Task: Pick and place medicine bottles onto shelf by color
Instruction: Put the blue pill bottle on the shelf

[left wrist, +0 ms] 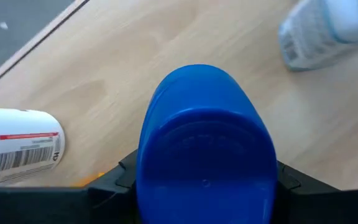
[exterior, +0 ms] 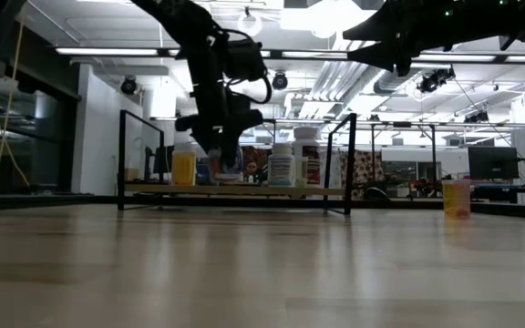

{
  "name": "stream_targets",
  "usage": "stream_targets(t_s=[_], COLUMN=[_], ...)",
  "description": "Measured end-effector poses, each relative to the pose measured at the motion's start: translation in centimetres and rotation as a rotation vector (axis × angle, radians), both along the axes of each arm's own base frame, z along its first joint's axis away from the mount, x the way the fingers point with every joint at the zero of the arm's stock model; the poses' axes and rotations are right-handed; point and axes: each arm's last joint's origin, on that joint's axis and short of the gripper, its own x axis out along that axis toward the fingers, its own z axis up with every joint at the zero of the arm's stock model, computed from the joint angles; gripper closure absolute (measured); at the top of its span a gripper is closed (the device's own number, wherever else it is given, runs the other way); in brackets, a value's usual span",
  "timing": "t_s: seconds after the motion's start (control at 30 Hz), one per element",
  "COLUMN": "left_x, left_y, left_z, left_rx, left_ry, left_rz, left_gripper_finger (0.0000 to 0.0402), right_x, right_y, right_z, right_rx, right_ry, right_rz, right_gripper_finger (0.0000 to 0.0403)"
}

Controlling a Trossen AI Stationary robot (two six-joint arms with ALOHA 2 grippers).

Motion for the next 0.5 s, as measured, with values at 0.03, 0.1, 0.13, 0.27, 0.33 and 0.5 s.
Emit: stream_targets(t_s=[0.03, 0.1, 0.13, 0.27, 0.33, 0.5], left_x=[-0.2, -0.4, -0.5, -0.7, -0.8, -0.8], left_y=[0.3, 0.7, 0.8, 1.2, 1.3, 1.4], left_z=[0.0, 0.0, 0.0, 0.0, 0.0, 0.0], left_rx=[-0.004, -0.002, -0.002, 0.000, 0.002, 0.008], left_ry=[-0.002, -0.007, -0.007, -0.006, -0.003, 0.005], left_rz=[0.012, 0.026, 0.031, 0.036, 0.030, 0.008], left_gripper_finger=[0.0232, 0.0232, 0.0232, 0.0232, 0.0232, 0.0231], right_x=[0.0, 0.0, 0.0, 0.0, 0.0, 0.0], right_y=[0.0, 0.0, 0.0, 0.0, 0.0, 0.0], right_z=[0.0, 0.0, 0.0, 0.0, 0.0, 0.0], right_rx=[0.000, 0.000, 0.000, 0.000, 0.000, 0.000], right_ry=[0.000, 0.000, 0.000, 0.000, 0.000, 0.000], right_rz=[0.000, 0.000, 0.000, 0.000, 0.000, 0.000], right_gripper_finger=[0.0114, 0.0114, 0.0114, 0.0114, 0.0114, 0.0114])
